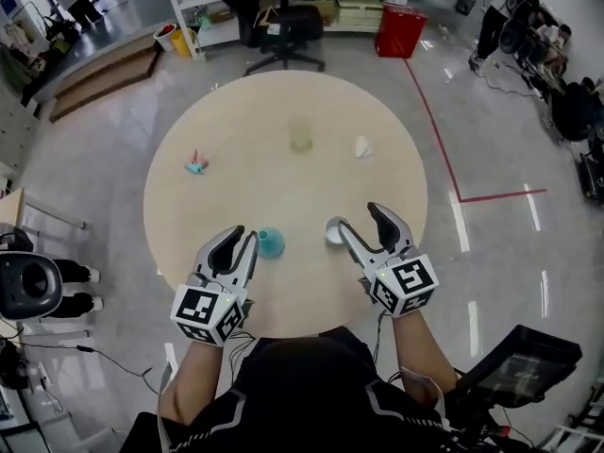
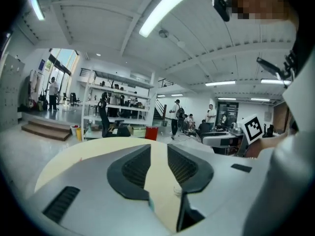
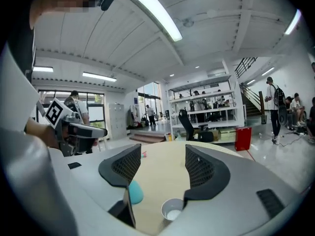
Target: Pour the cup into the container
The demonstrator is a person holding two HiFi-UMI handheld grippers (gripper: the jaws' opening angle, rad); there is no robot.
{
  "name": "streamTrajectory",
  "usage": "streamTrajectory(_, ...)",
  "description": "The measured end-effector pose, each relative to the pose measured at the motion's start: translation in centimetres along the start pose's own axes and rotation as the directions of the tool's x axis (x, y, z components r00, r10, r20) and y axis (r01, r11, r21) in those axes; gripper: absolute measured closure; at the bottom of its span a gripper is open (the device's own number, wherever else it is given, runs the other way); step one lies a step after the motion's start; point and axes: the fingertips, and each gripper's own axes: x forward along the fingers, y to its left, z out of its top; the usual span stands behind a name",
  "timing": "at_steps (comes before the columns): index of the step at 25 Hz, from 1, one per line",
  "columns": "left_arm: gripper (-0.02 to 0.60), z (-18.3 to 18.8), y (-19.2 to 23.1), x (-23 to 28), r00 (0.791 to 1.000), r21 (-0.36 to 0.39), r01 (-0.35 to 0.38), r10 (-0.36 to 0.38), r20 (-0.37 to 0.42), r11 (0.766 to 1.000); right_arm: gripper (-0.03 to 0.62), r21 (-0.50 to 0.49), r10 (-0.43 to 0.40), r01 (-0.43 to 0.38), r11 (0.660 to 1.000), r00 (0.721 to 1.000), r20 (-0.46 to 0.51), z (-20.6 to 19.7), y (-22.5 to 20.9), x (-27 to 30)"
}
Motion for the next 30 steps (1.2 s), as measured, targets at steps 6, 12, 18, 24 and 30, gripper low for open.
streamTrajectory(6,0.4,-7.1,3.3,2.1,0.99,-0.038,-0.037,0.032,-0.136,0.999,0.301,0.036,-0.008,0.014,0.999,0.988,-0.154,-8.2,-1.6,2.8)
streamTrajectory(12,0.31,-14.6,4.1,2.6,0.965,-0.094,-0.071,0.044,-0.258,0.993,0.255,0.06,-0.018,0.035,0.998,0.962,-0.273,-15.9,-2.3,2.9)
streamTrajectory(18,0.273,-22.3,5.4,3.8,0.925,-0.118,-0.135,0.082,-0.372,0.984,0.24,0.09,0.001,0.033,0.995,0.934,-0.357,-22.1,-3.0,3.2)
streamTrajectory(24,0.272,-24.9,5.2,4.7,0.91,-0.115,-0.131,0.073,-0.408,0.985,0.238,0.079,0.006,0.026,0.997,0.927,-0.375,-24.1,-3.2,4.6)
streamTrajectory(30,0.272,-25.4,5.1,5.1,0.907,-0.13,-0.134,0.069,-0.415,0.982,0.24,0.057,-0.002,0.024,0.998,0.931,-0.366,-24.2,-3.3,5.9)
